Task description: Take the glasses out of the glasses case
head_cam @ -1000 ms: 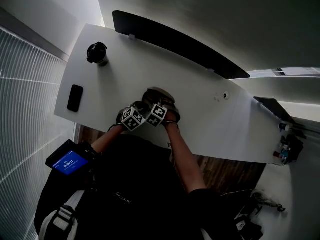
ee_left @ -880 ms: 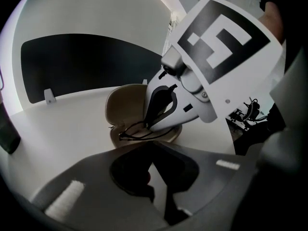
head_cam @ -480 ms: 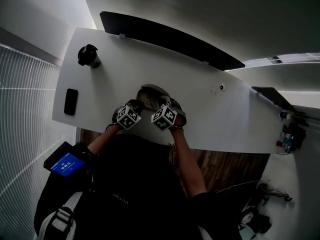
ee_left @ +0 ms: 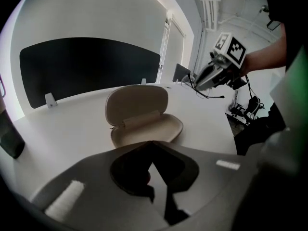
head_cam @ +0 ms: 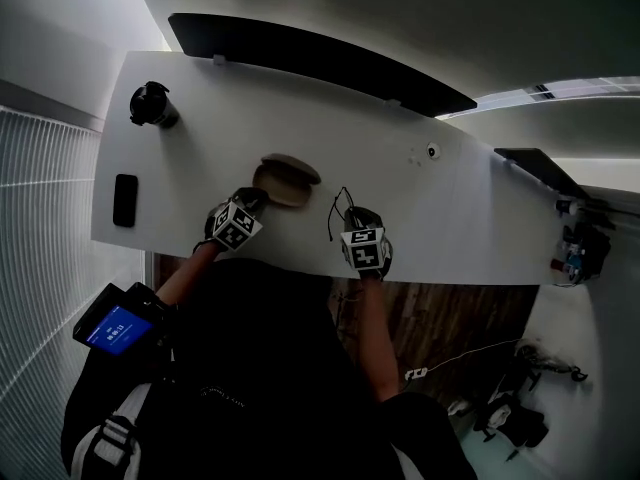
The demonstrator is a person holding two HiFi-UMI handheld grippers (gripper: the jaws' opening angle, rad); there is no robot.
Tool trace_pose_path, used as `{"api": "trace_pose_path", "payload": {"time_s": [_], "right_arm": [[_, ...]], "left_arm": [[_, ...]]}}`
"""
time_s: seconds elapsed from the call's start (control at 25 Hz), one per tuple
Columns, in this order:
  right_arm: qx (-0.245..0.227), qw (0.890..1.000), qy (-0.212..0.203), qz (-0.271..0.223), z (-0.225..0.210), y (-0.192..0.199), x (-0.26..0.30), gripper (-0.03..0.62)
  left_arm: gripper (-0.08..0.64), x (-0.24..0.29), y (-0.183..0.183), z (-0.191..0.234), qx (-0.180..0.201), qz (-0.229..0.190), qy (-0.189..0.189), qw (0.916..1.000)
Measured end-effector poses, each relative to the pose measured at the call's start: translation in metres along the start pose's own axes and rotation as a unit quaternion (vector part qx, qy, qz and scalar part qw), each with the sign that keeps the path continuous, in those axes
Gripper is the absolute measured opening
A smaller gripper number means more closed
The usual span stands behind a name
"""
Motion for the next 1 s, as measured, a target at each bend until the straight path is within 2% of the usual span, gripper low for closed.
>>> {"api": "trace_pose_path", "payload": {"time_s": [0.2,0.48,0.64,0.84,1.0], "right_arm": [[-0.056,0.996,0.008,0.071,-0.004,0.044,0.027,0.040],[-0.091,0.988,0.004,0.125,0.010,0.064,0.054,0.040],[-0.087,0.989,-0.004,0.119,0.013,0.068,0.058,0.040],[-0.109,0.987,0.010,0.120,0.014,0.068,0.057,0.041],[-0.097,0.991,0.007,0.090,0.015,0.061,0.048,0.065]], "left_arm": [[0.009,-0.001,0.000,-0.004,0.009,0.005,-0.005,0.9999],[0.009,-0.004,0.003,-0.004,0.009,0.008,-0.010,0.9999],[0.009,-0.003,0.002,-0.005,0.005,0.008,-0.012,0.9999],[0.009,-0.004,0.001,-0.006,0.004,0.007,-0.015,0.9999],[0.009,-0.004,0.002,-0.005,-0.001,0.003,-0.014,0.9999]]}}
Point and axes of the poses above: the fingertips, and each gripper's own axes: x forward along the fingers, z to its left, y out of its underside, the point moved 9 cm from there along -x, backward along the fingers
